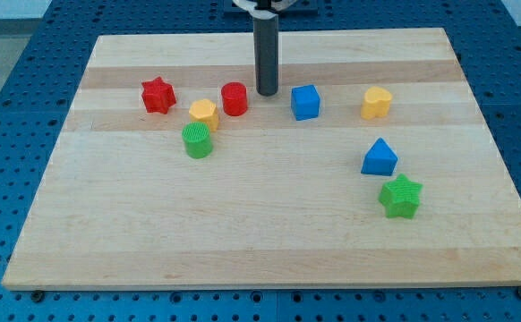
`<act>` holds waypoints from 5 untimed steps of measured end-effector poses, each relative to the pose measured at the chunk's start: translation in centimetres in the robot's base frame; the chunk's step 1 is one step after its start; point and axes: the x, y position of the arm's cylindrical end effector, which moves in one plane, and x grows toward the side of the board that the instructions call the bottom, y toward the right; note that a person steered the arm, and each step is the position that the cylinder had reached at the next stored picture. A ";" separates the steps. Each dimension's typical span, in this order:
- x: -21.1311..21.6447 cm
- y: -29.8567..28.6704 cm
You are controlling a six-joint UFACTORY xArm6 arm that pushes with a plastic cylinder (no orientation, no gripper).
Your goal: Place the arm in between blue cube and red circle
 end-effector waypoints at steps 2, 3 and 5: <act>3.7 0.7; 3.8 0.7; 2.9 0.8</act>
